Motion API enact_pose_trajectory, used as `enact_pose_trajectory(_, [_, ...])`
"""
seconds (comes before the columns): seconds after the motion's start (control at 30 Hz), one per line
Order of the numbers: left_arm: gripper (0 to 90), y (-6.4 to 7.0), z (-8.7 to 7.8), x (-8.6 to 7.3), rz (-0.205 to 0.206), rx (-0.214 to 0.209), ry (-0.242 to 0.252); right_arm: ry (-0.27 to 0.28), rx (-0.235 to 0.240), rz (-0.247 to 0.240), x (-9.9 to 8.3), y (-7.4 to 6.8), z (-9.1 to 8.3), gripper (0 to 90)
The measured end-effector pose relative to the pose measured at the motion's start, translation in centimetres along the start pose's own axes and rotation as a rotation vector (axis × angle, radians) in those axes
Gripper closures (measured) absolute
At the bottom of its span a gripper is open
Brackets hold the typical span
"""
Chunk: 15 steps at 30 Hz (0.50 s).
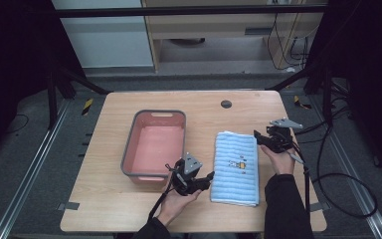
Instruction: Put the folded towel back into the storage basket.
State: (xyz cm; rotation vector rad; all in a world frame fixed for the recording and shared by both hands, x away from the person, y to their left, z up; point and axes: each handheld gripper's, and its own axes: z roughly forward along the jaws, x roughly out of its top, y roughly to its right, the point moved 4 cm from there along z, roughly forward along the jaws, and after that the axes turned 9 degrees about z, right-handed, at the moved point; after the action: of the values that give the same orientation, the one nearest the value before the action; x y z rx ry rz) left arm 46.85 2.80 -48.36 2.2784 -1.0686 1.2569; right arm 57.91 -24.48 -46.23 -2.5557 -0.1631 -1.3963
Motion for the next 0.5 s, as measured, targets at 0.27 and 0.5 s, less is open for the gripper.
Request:
enact_pose_trajectory(0.27, [45.3, 1.1, 1.4, -0.8, 0.013, -0.025, -0.037, -0.015, 0.013, 0.007, -0.9, -0.3, 1.2, 46.7])
enact_pose_trajectory(0.5, [49.3, 1.7, 2.3, -1.3, 0.019, -0.042, -0.063, -0.065, -0.001, 0.021, -2.3, 0.4, 2.5, 48.8])
